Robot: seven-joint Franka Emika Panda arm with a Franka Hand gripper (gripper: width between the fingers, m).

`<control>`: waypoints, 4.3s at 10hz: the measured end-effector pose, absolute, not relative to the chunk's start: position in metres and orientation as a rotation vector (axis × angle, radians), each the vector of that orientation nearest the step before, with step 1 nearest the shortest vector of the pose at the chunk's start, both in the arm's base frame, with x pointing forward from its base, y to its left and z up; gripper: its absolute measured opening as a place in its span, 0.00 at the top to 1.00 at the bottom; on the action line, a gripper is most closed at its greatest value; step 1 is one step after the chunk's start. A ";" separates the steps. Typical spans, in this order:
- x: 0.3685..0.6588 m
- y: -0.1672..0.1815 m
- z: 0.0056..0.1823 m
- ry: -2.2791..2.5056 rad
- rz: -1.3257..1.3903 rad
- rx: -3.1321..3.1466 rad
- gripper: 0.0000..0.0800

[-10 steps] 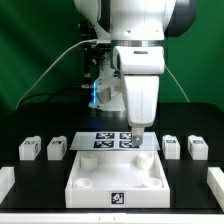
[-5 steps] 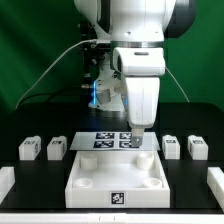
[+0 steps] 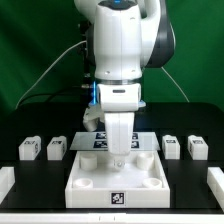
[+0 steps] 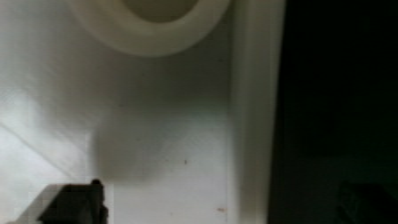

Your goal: Assemble one leg

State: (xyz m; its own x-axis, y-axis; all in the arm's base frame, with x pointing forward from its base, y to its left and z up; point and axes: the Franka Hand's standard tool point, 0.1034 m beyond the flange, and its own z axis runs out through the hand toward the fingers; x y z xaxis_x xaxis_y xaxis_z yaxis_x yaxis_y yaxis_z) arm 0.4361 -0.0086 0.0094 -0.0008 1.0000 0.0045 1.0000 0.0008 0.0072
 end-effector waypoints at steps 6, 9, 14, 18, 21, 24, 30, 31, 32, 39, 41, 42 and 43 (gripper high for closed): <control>0.435 -0.009 0.008 2.222 0.009 2.221 0.68; 0.435 -0.009 0.008 2.222 0.010 2.222 0.93; 0.435 -0.009 0.008 2.222 0.010 2.222 0.93; 0.465 0.024 0.009 2.255 0.065 2.187 0.93; 0.490 0.054 0.008 2.220 0.116 2.222 0.93; 0.496 0.072 0.008 2.223 0.103 2.233 0.93; 0.496 0.071 0.007 2.217 0.121 2.226 0.61; 0.496 0.071 0.007 2.217 0.121 2.227 0.61; 0.496 0.070 0.007 2.217 0.121 2.227 0.39; 0.496 0.069 0.007 2.214 0.120 2.229 0.19; 0.496 0.069 0.007 2.214 0.120 2.230 0.19; 0.497 0.069 0.009 2.184 0.123 2.257 0.19; 0.499 0.068 0.021 2.087 0.139 2.332 0.19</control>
Offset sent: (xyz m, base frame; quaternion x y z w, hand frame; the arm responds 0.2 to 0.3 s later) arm 0.0000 0.0000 0.0000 0.0000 0.0000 0.0000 1.0000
